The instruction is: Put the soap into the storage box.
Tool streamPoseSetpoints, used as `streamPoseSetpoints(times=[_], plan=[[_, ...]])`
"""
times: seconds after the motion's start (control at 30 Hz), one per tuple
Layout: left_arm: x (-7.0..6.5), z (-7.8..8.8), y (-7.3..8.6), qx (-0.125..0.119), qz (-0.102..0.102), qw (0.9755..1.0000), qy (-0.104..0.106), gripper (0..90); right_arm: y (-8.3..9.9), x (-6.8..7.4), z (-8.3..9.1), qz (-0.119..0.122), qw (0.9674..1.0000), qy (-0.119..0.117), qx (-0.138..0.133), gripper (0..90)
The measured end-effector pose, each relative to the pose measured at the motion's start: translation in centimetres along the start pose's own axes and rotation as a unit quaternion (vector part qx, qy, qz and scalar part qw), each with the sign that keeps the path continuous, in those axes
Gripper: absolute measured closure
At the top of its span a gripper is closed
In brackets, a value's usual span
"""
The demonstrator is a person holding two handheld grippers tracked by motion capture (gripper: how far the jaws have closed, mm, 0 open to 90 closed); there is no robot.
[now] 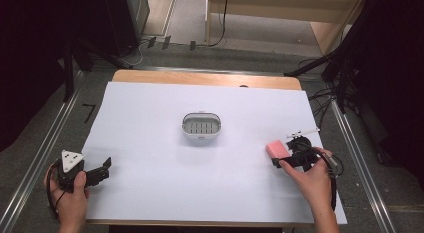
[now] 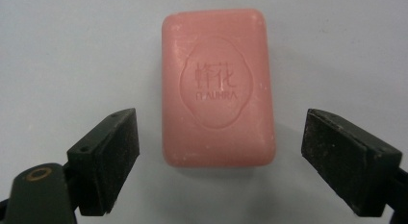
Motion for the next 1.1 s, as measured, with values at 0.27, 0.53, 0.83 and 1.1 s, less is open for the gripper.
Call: streamPoseSetpoints(times=[0.27,0.53,0.83,1.1], plan=[[0.0,0.0,0.0,-0.001,0.000,1.0000,0.001,7.0,-1.0,0.3,-0.2,0.001,1.0000,0.008,0.002,13.9],[0.0,0.0,0.0,0.000,-0.001,1.0000,0.002,7.0,-1.7,0.1,-0.9,0.005,0.9997,0.019,0.015,16.7],[0.0,0.0,0.0,0.001,-0.001,1.0000,0.002,7.1,-2.2,0.2,-1.4,0.003,0.9995,0.020,0.025,28.1],[0.0,0.0,0.0,0.001,-0.002,1.0000,0.002,7.1,-2.2,0.3,-1.6,0.010,0.9994,0.020,0.028,38.5]])
Point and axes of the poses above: each handheld gripper's, and its own axes: z roughly backward along the jaws, y roughly out of its underside, x roughly to its left, the point moved 5 cm from there along -z, roughly forward along the jaws, and after that the axes turned 14 degrees about x, right-handed, at the moved point
